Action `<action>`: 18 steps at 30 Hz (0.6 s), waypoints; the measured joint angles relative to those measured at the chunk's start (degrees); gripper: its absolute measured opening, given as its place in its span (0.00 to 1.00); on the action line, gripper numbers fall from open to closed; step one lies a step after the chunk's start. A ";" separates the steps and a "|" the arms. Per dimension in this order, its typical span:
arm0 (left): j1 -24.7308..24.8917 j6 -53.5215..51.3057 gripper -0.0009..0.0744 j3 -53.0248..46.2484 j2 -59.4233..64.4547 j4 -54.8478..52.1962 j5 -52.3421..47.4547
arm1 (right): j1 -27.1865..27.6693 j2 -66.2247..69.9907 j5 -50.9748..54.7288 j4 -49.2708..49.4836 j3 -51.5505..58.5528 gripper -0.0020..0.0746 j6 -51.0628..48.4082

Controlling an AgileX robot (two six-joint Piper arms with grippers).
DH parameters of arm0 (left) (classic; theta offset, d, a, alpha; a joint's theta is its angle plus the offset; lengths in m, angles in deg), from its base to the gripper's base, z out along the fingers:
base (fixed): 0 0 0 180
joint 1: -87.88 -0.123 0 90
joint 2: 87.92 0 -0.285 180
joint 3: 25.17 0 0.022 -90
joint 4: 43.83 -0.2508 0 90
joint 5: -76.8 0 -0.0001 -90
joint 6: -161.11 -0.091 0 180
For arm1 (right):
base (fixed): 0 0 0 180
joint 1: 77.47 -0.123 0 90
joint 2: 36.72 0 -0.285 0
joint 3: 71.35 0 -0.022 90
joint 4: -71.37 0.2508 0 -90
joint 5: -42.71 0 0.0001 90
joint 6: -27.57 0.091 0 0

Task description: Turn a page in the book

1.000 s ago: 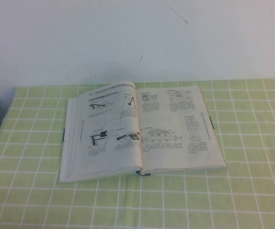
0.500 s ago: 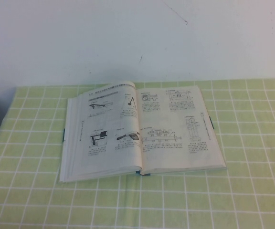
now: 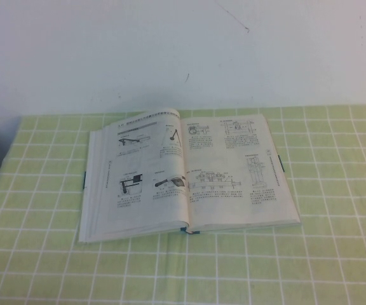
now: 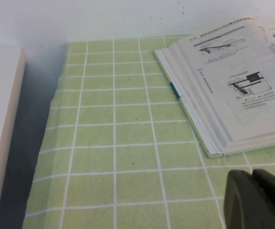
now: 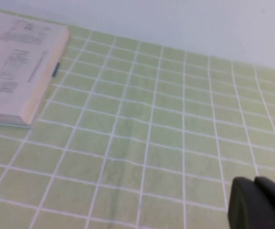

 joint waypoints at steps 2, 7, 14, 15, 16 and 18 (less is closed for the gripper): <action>0.00 0.00 0.01 0.00 0.00 -0.15 -0.08 | 3.97 -1.05 -0.84 1.90 3.08 0.02 0.12; 0.00 0.00 0.01 0.00 0.00 -0.18 -0.21 | 11.72 -1.32 -3.96 5.37 7.96 0.02 -0.05; 0.00 0.00 0.01 0.08 0.00 -0.40 -0.21 | 14.62 -1.32 -7.61 7.75 8.72 0.02 -7.18; 0.00 0.00 0.01 0.08 0.00 -0.40 -0.21 | 14.62 -1.32 -7.75 7.75 8.72 0.02 -7.16; 0.00 0.00 0.01 0.08 0.00 -0.40 -0.21 | 14.62 -1.32 -7.89 7.79 8.72 0.02 -7.16; 0.00 0.00 0.01 0.08 0.00 -0.40 -0.21 | 14.62 -1.32 -7.89 7.89 8.73 0.02 -7.16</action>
